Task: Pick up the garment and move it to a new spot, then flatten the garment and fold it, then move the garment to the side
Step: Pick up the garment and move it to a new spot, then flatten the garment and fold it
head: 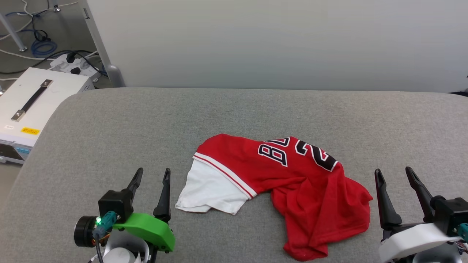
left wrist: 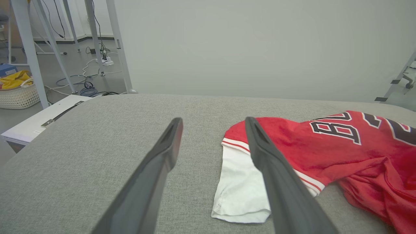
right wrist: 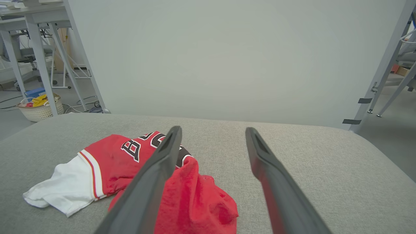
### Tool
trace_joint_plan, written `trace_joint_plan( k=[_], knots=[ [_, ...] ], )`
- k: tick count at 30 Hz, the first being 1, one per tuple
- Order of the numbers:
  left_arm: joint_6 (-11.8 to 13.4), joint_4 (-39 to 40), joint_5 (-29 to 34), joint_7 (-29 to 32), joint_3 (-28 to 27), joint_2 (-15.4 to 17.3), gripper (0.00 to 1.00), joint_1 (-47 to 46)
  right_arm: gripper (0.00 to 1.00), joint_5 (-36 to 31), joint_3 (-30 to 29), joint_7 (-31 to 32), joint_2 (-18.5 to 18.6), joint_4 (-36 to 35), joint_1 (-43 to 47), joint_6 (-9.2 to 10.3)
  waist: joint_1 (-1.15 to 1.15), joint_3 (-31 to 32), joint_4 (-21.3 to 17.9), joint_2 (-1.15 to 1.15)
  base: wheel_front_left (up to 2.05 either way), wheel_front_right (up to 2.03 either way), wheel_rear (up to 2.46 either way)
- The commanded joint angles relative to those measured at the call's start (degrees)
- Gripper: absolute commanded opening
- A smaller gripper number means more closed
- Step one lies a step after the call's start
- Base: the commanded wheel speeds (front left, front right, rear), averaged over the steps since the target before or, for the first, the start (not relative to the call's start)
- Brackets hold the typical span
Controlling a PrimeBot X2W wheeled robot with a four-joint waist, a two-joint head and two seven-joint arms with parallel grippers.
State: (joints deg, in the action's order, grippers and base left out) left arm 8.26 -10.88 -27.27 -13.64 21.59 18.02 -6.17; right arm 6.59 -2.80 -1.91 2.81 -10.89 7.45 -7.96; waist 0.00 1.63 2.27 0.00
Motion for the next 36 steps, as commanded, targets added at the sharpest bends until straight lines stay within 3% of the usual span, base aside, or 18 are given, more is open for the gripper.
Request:
trace_joint_plan(
  k=[1,10,19,27,31,32,34,36],
  knots=[
    [-0.2,-0.3,-0.4,0.1,0.0,0.3,1.0,0.6,1.0,0.6,0.1,0.2,0.1,-0.4,0.9,0.47,0.0,0.0,0.0,0.0,0.0,0.0,0.0],
    [-1.5,-1.9,-1.4,3.3,1.3,0.3,1.0,-1.8,1.0,1.4,0.4,-0.1,0.1,-0.1,0.6,0.47,0.0,-0.6,-0.4,0.0,0.0,0.0,0.0],
    [-4.4,-9.3,-5.0,20.9,4.8,-0.4,1.0,-10.6,1.0,1.2,1.4,0.2,0.1,-0.6,-1.6,0.47,0.0,-5.3,-2.7,0.0,0.0,0.0,0.0],
    [-4.2,-18.6,-7.9,35.8,6.1,0.2,1.0,-15.9,1.0,2.2,1.7,-0.4,0.1,0.5,-4.1,0.47,0.0,-10.3,-5.9,0.0,0.0,0.0,0.0],
    [-5.4,-21.2,-9.1,42.5,7.6,0.6,1.0,-16.7,1.0,2.6,1.7,-0.8,0.1,1.4,-4.9,0.47,0.0,-11.3,-6.6,0.0,0.0,0.0,0.0],
    [-5.6,-21.6,-9.3,43.9,8.0,0.6,0.91,-16.8,1.0,3.1,1.7,-0.7,0.1,1.7,-5.1,0.47,0.0,-11.4,-6.7,0.0,0.0,0.0,0.0],
    [-5.7,-22.4,-9.5,47.2,9.0,0.6,0.0,-16.8,1.0,3.9,1.9,-0.7,0.1,2.1,-5.4,0.47,0.0,-11.7,-6.8,0.0,0.0,0.0,0.0],
    [-6.1,-22.3,-9.6,49.0,9.8,0.6,0.0,-17.0,1.0,4.7,2.1,-0.6,0.1,2.4,-5.8,0.47,0.0,-11.9,-6.9,0.0,0.0,0.0,0.0]
  ],
)
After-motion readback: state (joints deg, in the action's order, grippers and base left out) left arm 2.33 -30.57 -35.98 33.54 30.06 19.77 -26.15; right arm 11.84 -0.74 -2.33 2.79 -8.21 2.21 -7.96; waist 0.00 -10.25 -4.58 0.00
